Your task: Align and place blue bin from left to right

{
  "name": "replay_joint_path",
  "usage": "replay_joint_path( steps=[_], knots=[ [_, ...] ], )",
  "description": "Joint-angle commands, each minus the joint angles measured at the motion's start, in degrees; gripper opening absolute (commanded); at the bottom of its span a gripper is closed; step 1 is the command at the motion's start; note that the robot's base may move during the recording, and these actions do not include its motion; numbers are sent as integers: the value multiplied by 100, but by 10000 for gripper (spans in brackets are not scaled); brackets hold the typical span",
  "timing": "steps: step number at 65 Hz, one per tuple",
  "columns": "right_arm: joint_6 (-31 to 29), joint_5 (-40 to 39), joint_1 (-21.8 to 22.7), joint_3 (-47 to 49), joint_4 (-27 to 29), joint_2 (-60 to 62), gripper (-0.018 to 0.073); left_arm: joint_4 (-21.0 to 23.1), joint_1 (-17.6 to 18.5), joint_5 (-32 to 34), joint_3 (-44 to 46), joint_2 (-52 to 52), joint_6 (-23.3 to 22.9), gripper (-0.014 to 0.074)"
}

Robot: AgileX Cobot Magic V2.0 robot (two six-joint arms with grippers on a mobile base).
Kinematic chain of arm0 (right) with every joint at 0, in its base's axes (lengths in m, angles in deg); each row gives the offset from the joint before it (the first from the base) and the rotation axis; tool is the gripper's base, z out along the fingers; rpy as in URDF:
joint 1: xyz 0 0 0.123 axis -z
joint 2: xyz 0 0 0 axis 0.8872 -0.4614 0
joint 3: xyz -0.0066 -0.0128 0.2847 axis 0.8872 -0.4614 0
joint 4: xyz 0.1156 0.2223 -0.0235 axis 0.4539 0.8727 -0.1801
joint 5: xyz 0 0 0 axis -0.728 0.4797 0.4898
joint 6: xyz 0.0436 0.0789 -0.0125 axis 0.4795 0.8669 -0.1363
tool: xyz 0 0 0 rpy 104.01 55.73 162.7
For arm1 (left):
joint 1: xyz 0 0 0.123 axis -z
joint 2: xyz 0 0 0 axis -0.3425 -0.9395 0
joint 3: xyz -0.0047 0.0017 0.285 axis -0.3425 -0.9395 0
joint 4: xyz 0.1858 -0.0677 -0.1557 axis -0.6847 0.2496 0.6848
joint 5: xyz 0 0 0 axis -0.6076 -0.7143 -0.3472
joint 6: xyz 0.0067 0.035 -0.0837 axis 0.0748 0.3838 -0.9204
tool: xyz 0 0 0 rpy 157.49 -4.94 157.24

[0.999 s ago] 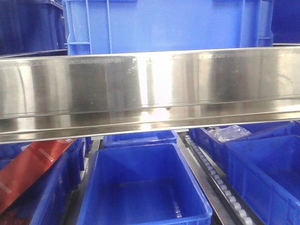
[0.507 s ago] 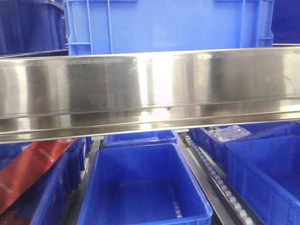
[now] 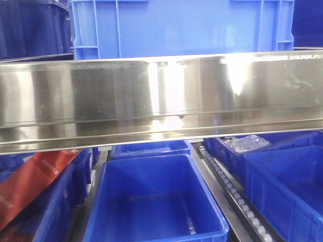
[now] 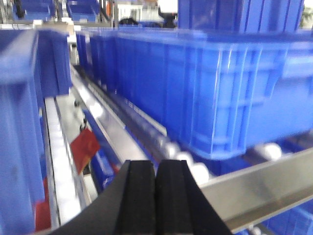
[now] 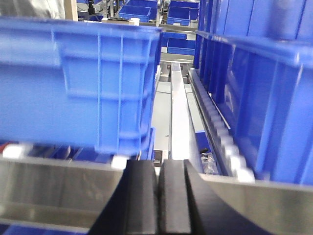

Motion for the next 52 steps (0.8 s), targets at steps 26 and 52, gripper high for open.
replay_joint_path(
  steps=[26,52],
  knots=[
    [-73,-285,29,-225,-59,314,-70,-6,20,134,-224,54,-28,-111],
    [-73,-306,29,-225,-59,314,-70,105,-110,242,-224,94,-28,-111]
  ],
)
